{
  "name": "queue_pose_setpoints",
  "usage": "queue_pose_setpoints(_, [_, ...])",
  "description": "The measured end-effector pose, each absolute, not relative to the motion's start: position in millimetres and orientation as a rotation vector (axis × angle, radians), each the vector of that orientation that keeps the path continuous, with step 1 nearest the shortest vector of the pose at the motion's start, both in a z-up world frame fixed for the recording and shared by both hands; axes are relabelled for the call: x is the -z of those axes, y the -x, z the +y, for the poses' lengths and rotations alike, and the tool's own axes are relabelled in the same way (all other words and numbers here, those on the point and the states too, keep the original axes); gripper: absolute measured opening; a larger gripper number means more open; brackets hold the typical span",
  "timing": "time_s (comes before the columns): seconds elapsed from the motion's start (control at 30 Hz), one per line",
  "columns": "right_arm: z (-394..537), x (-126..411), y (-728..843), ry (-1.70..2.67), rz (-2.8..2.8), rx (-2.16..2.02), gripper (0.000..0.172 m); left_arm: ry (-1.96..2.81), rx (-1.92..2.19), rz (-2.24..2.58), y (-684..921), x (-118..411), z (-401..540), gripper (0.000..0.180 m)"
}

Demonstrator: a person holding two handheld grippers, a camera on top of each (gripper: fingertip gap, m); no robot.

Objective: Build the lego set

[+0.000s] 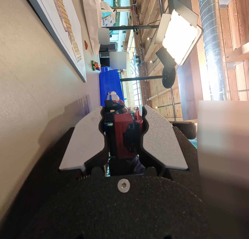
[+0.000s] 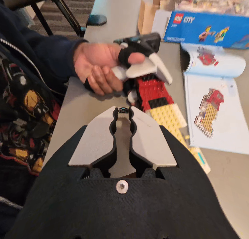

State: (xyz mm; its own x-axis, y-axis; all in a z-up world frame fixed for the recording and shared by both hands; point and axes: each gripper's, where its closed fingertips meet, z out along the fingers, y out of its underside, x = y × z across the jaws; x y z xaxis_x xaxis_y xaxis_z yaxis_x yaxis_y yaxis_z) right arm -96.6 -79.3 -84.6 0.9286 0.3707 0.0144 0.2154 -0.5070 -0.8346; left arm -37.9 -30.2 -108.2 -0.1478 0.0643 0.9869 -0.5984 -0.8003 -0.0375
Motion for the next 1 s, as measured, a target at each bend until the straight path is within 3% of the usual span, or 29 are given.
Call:
queue_pose_setpoints(0.57, [-25.7, 91.1, 82.4, 2.211, -0.435, -0.111, 0.016, -1.624, -1.978, -0.583, 41.4, 105.2, -32.2, 0.053])
queue_pose_setpoints(1.0, [-99.2, 110.2, 66.6, 2.279, -0.250, 0.046, 0.016, -1.744, -1.933, -0.664, 38.0, 115.7, -37.8, 0.053])
